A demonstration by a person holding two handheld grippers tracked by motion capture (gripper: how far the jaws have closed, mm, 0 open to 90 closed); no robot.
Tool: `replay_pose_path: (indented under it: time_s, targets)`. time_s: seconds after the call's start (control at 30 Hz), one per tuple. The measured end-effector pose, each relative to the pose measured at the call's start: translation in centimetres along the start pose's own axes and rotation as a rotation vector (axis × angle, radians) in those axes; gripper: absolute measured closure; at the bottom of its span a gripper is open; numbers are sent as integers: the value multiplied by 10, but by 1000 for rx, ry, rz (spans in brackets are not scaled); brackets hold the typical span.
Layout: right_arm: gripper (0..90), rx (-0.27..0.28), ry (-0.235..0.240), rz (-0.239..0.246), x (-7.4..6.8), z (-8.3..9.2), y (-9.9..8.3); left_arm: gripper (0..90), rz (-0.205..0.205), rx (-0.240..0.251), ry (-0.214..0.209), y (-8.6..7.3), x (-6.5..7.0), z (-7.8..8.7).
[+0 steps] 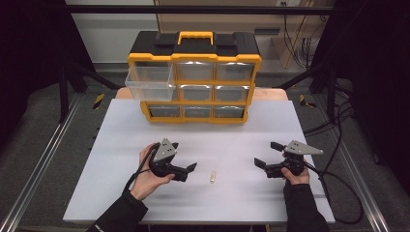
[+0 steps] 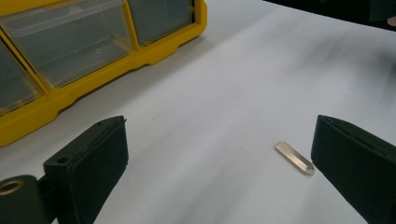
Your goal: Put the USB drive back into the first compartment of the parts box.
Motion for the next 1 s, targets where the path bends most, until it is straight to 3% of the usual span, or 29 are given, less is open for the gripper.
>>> replay_pose_path:
  time_s: [1.0]
  targets:
    - [6, 0, 1, -1, 0, 0, 0, 34, -21, -41, -54, 5, 27, -26]
Point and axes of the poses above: each handheld gripper's, and its own axes: z roughly backward along the jaws, y roughly out of its top, x roughly to its right, the point moved 4 cm from there along -z, roughly forward along the jaws, and after that the axes turned 15 degrees about -z, right-handed, at the moved point
